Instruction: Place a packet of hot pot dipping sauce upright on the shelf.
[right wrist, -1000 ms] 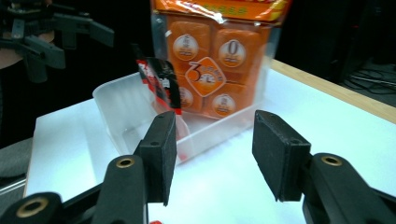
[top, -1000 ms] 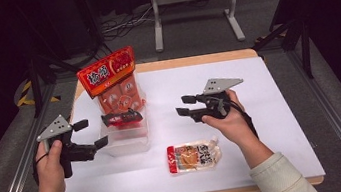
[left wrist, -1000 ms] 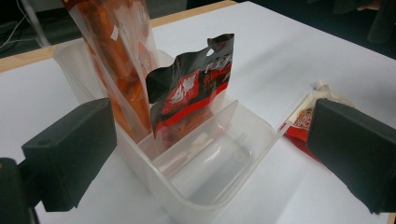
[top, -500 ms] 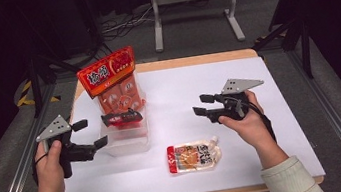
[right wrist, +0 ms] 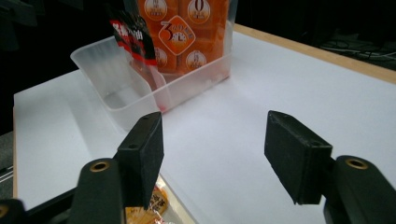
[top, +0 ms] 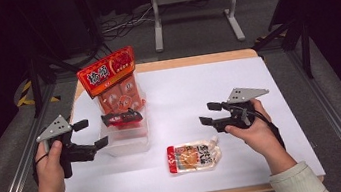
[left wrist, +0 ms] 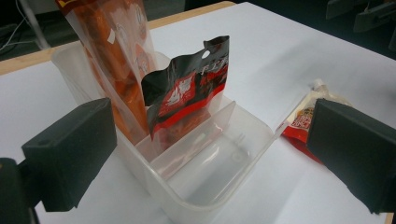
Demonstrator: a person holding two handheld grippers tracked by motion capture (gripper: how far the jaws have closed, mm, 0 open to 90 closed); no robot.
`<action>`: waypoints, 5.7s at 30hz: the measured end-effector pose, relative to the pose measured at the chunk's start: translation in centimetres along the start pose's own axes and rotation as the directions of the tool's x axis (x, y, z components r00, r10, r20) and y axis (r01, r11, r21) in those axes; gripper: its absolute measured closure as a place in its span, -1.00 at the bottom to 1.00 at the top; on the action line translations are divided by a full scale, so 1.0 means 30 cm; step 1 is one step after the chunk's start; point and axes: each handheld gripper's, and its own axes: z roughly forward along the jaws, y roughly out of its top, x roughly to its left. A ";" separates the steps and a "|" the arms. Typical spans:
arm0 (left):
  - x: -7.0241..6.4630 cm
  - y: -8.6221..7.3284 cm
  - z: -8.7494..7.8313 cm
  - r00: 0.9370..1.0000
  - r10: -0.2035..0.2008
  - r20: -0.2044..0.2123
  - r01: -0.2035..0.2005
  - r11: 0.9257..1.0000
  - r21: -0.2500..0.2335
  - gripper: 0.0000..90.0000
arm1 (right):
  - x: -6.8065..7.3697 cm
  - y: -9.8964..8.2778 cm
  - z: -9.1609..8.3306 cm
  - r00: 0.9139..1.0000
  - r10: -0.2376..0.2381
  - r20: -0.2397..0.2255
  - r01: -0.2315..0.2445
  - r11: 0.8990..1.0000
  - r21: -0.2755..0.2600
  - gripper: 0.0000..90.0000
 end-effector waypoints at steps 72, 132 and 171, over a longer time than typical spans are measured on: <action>-0.010 0.003 0.021 1.000 0.005 0.013 -0.005 1.000 0.015 -0.94 | 0.054 -0.263 0.098 0.993 -0.075 0.092 0.039 0.939 0.342 0.18; -0.067 0.025 0.082 0.993 0.044 0.106 -0.037 0.997 -0.068 -0.93 | 0.145 0.101 0.014 0.983 -0.152 -0.101 0.167 0.972 0.164 0.22; -0.219 0.048 0.270 0.945 0.170 0.279 -0.158 0.985 -0.066 -0.89 | 0.176 0.246 0.029 0.954 -0.245 -0.175 0.269 0.954 0.132 0.69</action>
